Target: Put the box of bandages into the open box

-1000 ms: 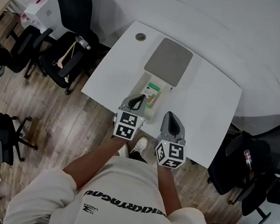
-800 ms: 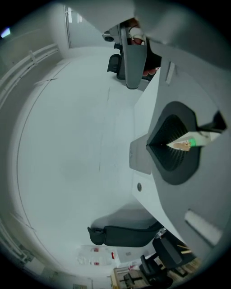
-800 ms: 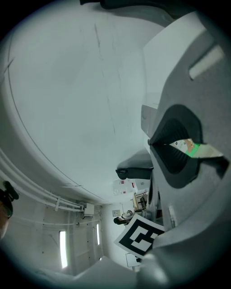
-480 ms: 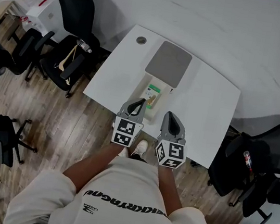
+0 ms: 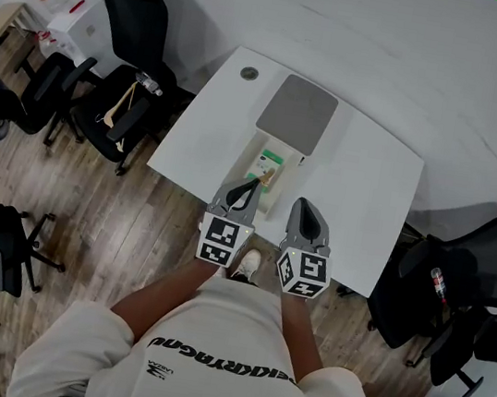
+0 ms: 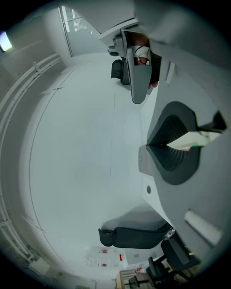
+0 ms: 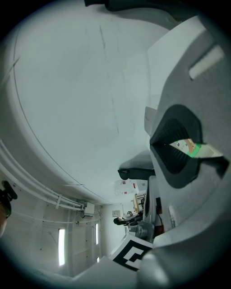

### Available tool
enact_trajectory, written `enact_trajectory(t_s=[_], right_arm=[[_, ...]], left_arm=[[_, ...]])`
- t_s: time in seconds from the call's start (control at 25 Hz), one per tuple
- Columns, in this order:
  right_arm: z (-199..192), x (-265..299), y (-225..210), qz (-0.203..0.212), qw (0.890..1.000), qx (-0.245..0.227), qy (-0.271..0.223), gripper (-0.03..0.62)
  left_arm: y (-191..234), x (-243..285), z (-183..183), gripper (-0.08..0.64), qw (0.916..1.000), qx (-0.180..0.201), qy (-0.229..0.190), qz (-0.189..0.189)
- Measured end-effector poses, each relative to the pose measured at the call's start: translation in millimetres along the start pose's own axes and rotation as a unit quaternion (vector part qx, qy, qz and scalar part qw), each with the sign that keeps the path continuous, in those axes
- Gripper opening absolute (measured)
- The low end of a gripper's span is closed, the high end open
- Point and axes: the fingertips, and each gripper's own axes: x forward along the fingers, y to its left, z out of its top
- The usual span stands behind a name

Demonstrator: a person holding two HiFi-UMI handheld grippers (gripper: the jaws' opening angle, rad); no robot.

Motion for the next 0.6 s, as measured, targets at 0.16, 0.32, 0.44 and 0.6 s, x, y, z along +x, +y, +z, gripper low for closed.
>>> enact_trajectory(t_s=[0.16,0.32,0.44,0.6], right_arm=[[0,-2,-1,0.0,1.0,-0.001,-0.001,-0.003],[2,-2,-3,0.0,1.0,-0.001,-0.003,-0.003],[1,-4,-4,0.0,1.0,-0.001,-0.003,-0.003],[2,-7,-9,-0.001,1.0,-0.004,-0.004,-0.003]], left_arm=[[-5,-5,5,-0.003,1.0,-0.001,-0.008,0.0],[-7,-7,10,-0.003,0.9999,-0.001,-0.014,0.0],[-9,-10,11,-0.003,0.9998,0.0,-0.019,0.0],[-11,-10,13,-0.003,0.9997,0.0,-0.022,0.003]])
